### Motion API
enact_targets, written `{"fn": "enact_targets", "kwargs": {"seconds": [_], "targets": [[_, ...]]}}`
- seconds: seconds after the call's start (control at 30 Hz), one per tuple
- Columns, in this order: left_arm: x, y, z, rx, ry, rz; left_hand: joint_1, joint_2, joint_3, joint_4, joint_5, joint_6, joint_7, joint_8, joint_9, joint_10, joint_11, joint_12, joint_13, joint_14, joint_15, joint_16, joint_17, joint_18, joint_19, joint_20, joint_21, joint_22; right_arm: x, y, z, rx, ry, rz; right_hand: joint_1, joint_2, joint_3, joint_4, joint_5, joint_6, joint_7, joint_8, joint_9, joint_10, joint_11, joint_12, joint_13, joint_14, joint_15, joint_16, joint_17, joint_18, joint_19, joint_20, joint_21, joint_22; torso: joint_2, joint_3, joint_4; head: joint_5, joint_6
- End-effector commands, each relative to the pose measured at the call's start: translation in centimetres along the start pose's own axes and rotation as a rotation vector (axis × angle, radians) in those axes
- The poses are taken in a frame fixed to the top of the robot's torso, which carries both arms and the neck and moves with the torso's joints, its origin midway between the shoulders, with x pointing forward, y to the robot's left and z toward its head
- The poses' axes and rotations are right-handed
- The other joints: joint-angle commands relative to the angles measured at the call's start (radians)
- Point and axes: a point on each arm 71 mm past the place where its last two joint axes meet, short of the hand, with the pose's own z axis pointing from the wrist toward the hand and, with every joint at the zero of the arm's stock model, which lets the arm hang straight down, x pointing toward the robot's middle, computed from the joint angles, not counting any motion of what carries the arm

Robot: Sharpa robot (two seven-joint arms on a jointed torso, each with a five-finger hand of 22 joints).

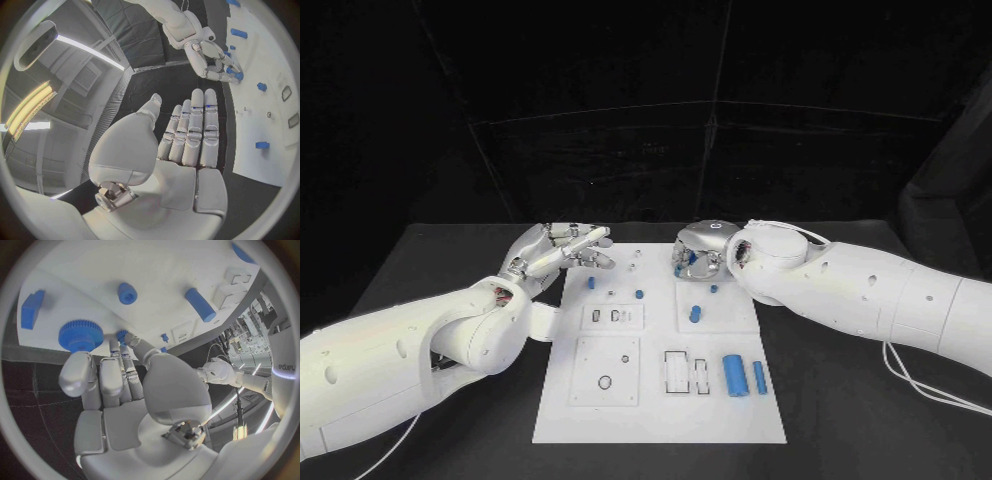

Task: Assemble the parts on the task board

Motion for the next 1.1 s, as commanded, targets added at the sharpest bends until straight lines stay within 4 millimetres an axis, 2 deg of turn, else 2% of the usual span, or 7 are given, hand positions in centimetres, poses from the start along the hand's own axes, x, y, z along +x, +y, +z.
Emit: {"fn": "enact_targets", "kwargs": {"seconds": [0.03, 0.33, 0.6, 0.7, 0.83, 1.03, 1.1], "targets": [[0.1, -0.1, 0.1, 0.005, 0.017, -0.001, 0.012, -0.001, 0.000, -0.004, 0.006, 0.000, 0.004, -0.005, -0.001, -0.005, 0.001, -0.003, -0.002, 0.005, 0.004, -0.003, 0.001, 0.013, 0.007, 0.002, -0.005, -0.001, 0.1, 0.0, 0.1, -0.001, 0.020, -0.007, 0.009, 0.000, 0.009, -0.002, -0.004, 0.009, 0.002, 0.002, 0.000, 0.010, 0.000, 0.004, -0.002, 0.024, 0.001, 0.006, 0.000, -0.011, -0.005, -0.003, 0.007, 0.002, 0.000, -0.0008, 0.0005, -0.001, 0.001], [0.0, -0.2, 0.0, 0.004, 0.016, -0.001, 0.013, 0.000, 0.000, -0.005, 0.006, 0.000, 0.005, -0.007, -0.002, -0.005, 0.002, -0.004, -0.002, 0.005, 0.004, -0.004, 0.003, 0.013, 0.007, 0.002, -0.005, -0.002, -0.5, 0.2, -0.1, -0.002, -0.058, 0.005, 0.016, -0.005, 0.027, -0.005, -0.006, 0.016, 0.003, 0.001, 0.000, 0.020, 0.000, 0.004, -0.002, 0.024, 0.000, 0.010, 0.000, -0.013, -0.003, -0.004, 0.017, 0.016, -0.001, -0.0007, -0.0004, 0.001, 0.002], [-0.2, -0.3, -0.1, 0.004, 0.013, 0.001, 0.017, 0.002, 0.002, -0.008, 0.006, 0.000, 0.006, -0.008, -0.002, -0.005, 0.002, -0.007, -0.002, 0.005, 0.004, -0.005, 0.006, 0.013, 0.008, 0.002, -0.006, -0.002, -1.6, 0.3, -0.7, 0.004, -0.164, 0.020, 0.016, -0.010, 0.029, -0.005, -0.007, 0.018, 0.002, 0.000, 0.000, 0.021, -0.001, 0.004, -0.003, 0.024, 0.000, 0.012, 0.001, -0.014, -0.002, -0.004, 0.020, 0.021, -0.001, -0.0026, 0.0014, 0.004, 0.011], [-0.2, -0.3, -0.1, 0.005, 0.013, 0.001, 0.017, 0.002, 0.002, -0.008, 0.006, 0.000, 0.006, -0.008, -0.002, -0.005, 0.002, -0.007, -0.002, 0.005, 0.004, -0.005, 0.006, 0.013, 0.008, 0.002, -0.006, -0.002, -2.1, 0.6, -0.4, 0.008, -0.197, 0.021, 0.015, -0.015, 0.032, -0.005, -0.007, 0.016, 0.002, -0.002, -0.001, 0.019, 0.000, 0.002, -0.004, 0.023, 0.001, 0.012, 0.000, -0.015, -0.002, -0.004, 0.023, 0.025, 0.000, -0.0008, 0.0014, 0.005, 0.013], [-0.2, -0.3, -0.1, 0.005, 0.015, 0.000, 0.017, 0.002, 0.002, -0.009, 0.006, 0.000, 0.006, -0.009, -0.002, -0.005, 0.002, -0.008, -0.003, 0.004, 0.004, -0.005, 0.006, 0.013, 0.008, 0.002, -0.006, -0.003, -2.5, 0.9, 0.3, 0.015, -0.238, 0.023, 0.015, -0.015, 0.032, -0.005, -0.007, 0.016, 0.002, -0.002, -0.001, 0.019, 0.000, 0.002, -0.004, 0.023, 0.001, 0.012, 0.000, -0.015, -0.002, -0.004, 0.024, 0.026, 0.000, -0.0005, 0.0025, 0.011, 0.012], [-0.4, -0.3, -0.1, 0.005, 0.011, 0.002, 0.018, 0.003, 0.003, -0.010, 0.006, 0.000, 0.006, -0.010, -0.002, -0.005, 0.002, -0.009, -0.003, 0.004, 0.005, -0.006, 0.007, 0.013, 0.008, 0.003, -0.007, -0.003, -3.0, 1.5, 1.5, 0.014, -0.271, 0.024, 0.009, -0.017, 0.037, 0.002, -0.017, 0.018, 0.003, -0.004, -0.001, 0.020, 0.001, 0.001, -0.004, 0.023, 0.001, 0.014, 0.000, -0.015, -0.003, -0.003, 0.025, 0.027, 0.005, -0.0016, 0.0052, 0.011, 0.012], [-0.4, -0.4, -0.2, 0.006, 0.010, 0.003, 0.018, 0.003, 0.003, -0.010, 0.006, 0.000, 0.006, -0.010, -0.002, -0.005, 0.002, -0.009, -0.003, 0.004, 0.005, -0.006, 0.007, 0.013, 0.008, 0.003, -0.007, -0.003, -3.2, 1.8, 1.9, 0.009, -0.276, 0.024, 0.009, -0.017, 0.037, 0.002, -0.017, 0.018, 0.003, -0.004, -0.001, 0.020, 0.001, 0.001, -0.004, 0.023, 0.001, 0.014, 0.000, -0.015, -0.003, -0.003, 0.025, 0.027, 0.008, -0.0017, 0.0036, 0.013, 0.015]]}}
